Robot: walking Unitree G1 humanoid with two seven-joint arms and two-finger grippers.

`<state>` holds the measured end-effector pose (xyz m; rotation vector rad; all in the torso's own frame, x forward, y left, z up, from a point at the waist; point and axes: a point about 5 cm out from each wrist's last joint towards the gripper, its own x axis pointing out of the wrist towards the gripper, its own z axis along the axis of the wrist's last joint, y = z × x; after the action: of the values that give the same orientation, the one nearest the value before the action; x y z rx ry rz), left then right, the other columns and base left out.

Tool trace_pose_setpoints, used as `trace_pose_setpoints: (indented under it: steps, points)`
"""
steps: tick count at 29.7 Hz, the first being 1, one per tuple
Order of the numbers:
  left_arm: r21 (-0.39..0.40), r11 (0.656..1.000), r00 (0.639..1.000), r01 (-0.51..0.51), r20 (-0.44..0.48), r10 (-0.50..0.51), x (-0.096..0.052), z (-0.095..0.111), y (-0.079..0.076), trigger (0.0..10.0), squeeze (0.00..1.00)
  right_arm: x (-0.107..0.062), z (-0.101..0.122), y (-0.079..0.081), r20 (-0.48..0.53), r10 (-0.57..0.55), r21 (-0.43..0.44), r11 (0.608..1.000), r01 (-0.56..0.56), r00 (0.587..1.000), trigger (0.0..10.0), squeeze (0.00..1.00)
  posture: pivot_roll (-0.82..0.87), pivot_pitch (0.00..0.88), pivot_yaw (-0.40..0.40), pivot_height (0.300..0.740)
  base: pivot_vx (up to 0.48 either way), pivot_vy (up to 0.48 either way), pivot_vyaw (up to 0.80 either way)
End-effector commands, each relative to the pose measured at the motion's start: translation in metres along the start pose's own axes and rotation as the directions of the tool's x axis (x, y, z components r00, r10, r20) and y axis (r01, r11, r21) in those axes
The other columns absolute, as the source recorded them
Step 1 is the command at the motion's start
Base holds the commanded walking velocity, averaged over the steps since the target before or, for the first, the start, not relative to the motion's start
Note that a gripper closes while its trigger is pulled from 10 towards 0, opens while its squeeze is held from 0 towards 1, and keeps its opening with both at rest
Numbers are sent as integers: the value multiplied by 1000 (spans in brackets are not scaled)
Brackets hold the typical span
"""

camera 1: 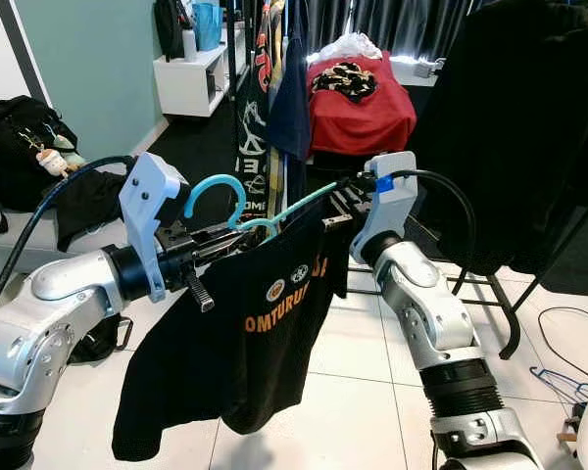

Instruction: Hang hanger

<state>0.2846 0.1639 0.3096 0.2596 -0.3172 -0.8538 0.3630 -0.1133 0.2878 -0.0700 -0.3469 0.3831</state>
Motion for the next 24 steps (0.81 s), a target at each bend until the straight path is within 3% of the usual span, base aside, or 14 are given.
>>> trace_pose_setpoints:
  steps: [1, 8, 10, 13, 15, 21, 24]
  points:
    - [28, 1000, 998, -13, -56, 15, 3, -12, -2, 10000, 0, -5, 21, 15, 87, 104, -56, 993, -99, 991, 10000, 0, -45, 179, -25, 740, 0, 0, 0]
    - [86, 992, 991, -88, -97, 96, 10, -22, 4, 10000, 0, -26, 23, 16, 41, 171, -129, 978, -164, 984, 10000, 0, -60, 187, -19, 740, 0, 0, 0]
    - [96, 993, 993, -66, -95, 75, 11, -21, 2, 10000, 0, -33, 18, 12, 12, 160, -136, 978, -157, 987, 10000, 0, -64, 189, -18, 740, 0, 0, 0]
    - [128, 990, 991, -55, -117, 70, 8, -24, 2, 10000, 0, -39, 17, 3, -5, 136, -124, 983, -136, 991, 10000, 0, -62, 191, -16, 740, 0, 0, 0]
    - [201, 977, 984, -70, -147, 101, 3, -29, 8, 10000, 0, -51, 21, -7, -20, 153, -67, 986, -154, 988, 10000, 0, -60, 192, -14, 740, 0, 0, 0]
    - [183, 980, 992, -82, -84, 99, 9, -23, 4, 10000, 0, -63, 17, 0, -60, 266, -25, 963, -268, 962, 10000, 0, -60, 193, -12, 740, 0, 0, 0]
    - [203, 976, 991, -85, -88, 104, 6, -24, 8, 10000, 0, -67, 19, -7, -62, 247, 2, 969, -247, 967, 10000, 0, -62, 193, -9, 740, 0, 0, 0]
